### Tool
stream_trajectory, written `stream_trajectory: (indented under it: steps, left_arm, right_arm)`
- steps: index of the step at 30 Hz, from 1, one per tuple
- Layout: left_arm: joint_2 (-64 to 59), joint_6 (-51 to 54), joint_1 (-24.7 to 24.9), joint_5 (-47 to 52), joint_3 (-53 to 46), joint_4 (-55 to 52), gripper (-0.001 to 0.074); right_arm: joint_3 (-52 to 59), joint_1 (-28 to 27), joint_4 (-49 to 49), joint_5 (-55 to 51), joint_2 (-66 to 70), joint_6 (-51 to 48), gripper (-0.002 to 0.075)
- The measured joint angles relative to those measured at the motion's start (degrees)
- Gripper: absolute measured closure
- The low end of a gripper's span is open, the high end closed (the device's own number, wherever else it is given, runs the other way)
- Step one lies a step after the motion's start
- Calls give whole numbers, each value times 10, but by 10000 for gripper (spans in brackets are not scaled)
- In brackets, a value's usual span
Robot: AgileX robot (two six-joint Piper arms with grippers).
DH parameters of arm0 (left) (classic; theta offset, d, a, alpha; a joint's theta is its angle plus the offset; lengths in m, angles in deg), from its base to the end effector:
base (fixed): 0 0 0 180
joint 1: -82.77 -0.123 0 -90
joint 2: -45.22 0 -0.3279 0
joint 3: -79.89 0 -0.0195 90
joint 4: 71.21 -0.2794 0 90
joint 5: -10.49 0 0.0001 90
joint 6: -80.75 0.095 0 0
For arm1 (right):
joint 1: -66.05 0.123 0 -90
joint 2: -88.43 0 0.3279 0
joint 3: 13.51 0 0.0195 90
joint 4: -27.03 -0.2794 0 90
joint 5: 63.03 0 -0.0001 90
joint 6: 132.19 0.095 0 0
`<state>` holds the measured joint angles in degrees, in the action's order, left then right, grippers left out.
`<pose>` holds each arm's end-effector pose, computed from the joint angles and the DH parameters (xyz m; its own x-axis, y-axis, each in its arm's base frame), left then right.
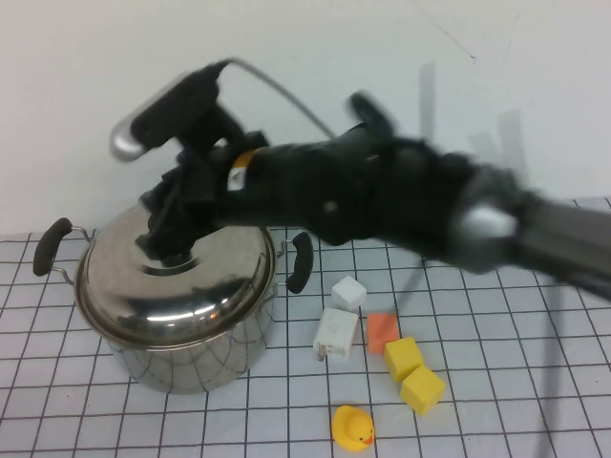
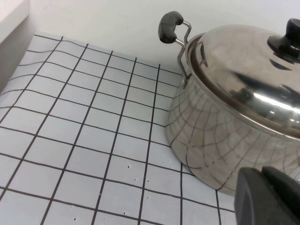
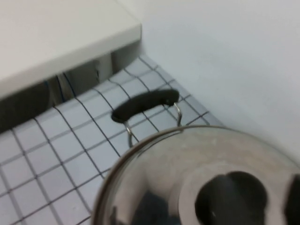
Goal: Cover the pot
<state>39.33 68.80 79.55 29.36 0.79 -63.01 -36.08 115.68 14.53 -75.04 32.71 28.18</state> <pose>0.0428 -0.0020 0.1779 -0.2185 -0.3498 -0.9110 -0.0904 0.9368 -0.3380 0.3525 0.4213 0.3185 -0.1541 -0.3798 -0.9121 -0.8145 0.5714 -0.1003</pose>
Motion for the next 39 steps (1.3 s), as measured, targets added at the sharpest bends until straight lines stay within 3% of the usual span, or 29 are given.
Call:
stream_trajectory:
  steps: [3,7,14,22,27,31,39]
  left_arm:
    - [0,0,0,0,0,0,738]
    - [0,0,0,0,0,0,738]
    - [0,2,0,0,0,0,738]
    - [0,2,0,0,0,0,738]
    - [0,2,0,0,0,0,738]
    - [0,2,0,0,0,0,738]
    - [0,2,0,0,0,0,738]
  right_arm:
    - [92,0,6,26,-79,32,641]
    - [247,0,8,124,-185,50,711]
    - [410,0,37,120,-365,49,727]
    - [487,-4,48,-159,-542,51,728]
    - [555,-4,112,-199,-674,68,728]
    - [647,-4,225,-168,-769,164,728]
    - [814,-4,441,-155,-893,467,728]
